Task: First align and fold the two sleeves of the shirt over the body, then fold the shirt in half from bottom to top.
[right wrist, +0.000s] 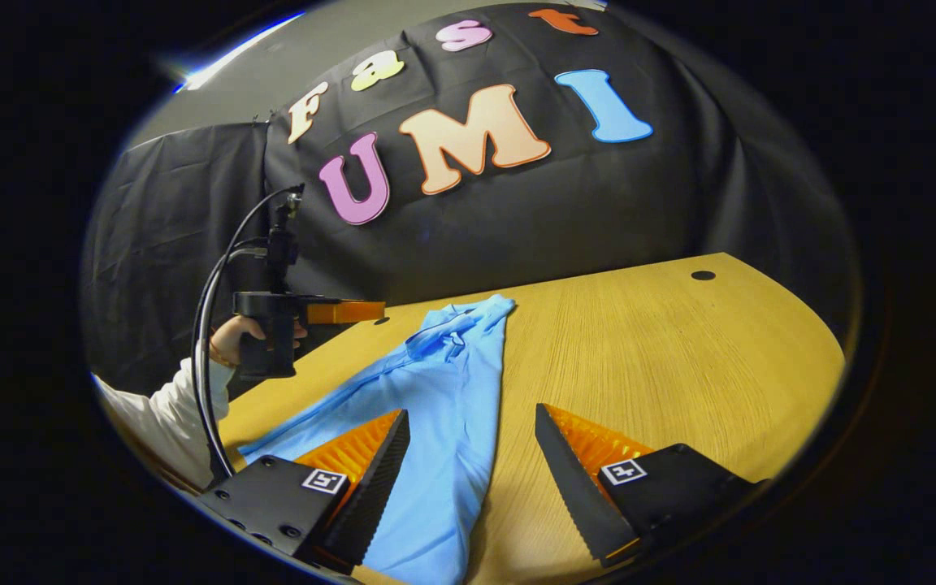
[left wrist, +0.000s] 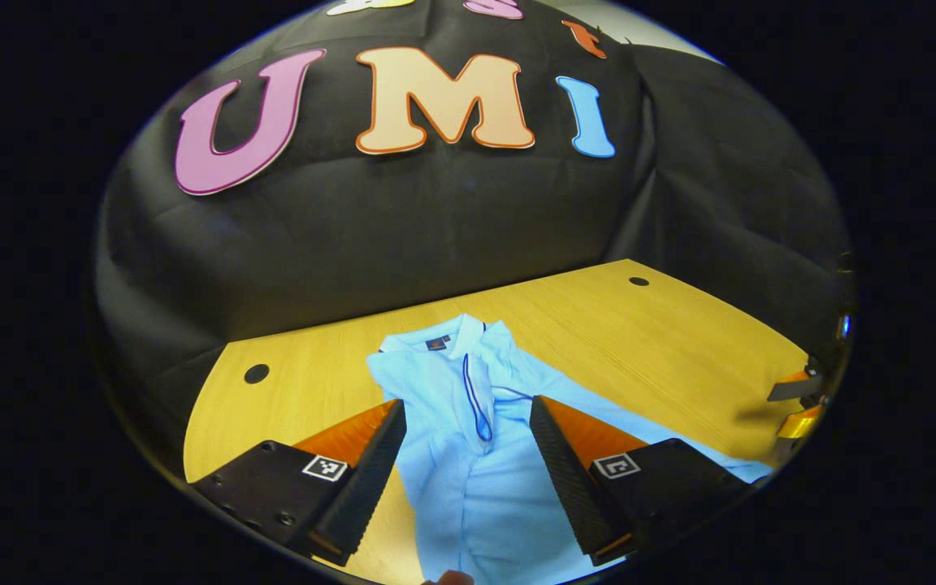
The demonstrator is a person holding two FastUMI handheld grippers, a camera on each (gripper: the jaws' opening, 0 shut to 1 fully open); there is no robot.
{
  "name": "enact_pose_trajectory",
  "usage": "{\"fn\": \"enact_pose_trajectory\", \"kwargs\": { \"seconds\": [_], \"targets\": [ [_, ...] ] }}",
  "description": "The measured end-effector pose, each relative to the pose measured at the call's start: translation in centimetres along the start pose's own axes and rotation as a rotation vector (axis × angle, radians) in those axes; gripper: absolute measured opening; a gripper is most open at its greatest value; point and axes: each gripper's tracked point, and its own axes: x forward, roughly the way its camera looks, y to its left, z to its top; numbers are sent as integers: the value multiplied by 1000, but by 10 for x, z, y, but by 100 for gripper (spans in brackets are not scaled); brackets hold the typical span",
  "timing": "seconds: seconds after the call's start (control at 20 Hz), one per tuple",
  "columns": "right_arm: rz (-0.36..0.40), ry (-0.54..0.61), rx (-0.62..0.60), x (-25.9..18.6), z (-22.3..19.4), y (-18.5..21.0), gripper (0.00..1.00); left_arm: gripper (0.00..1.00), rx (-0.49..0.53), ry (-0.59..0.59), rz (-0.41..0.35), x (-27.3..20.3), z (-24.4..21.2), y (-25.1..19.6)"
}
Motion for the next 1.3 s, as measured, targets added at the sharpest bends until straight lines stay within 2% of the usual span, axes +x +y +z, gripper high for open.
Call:
{"fn": "enact_pose_trajectory", "kwargs": {
  "seconds": [0.25,0.4,0.6,0.75,0.95,1.25,1.3],
  "targets": [
    [-4,45,-75,-19,-30,11,97,93,-44,-8,16,-85,-52,-3],
    [14,67,-119,-32,-50,22,97,93,-67,13,-35,-126,-92,-23],
    [22,105,-168,-44,-75,28,98,94,-123,48,-49,-168,-144,-36],
    [16,114,-193,-51,-87,29,97,94,-143,67,-40,-184,-175,-47],
    [35,125,-205,-55,-102,33,98,96,-117,107,-46,-194,-206,-59],
    [11,136,-257,-56,-117,32,98,95,-110,122,-11,-196,-224,-58],
    [15,133,-261,-57,-116,35,92,96,-109,126,-1,-195,-229,-56]
  ]
}}
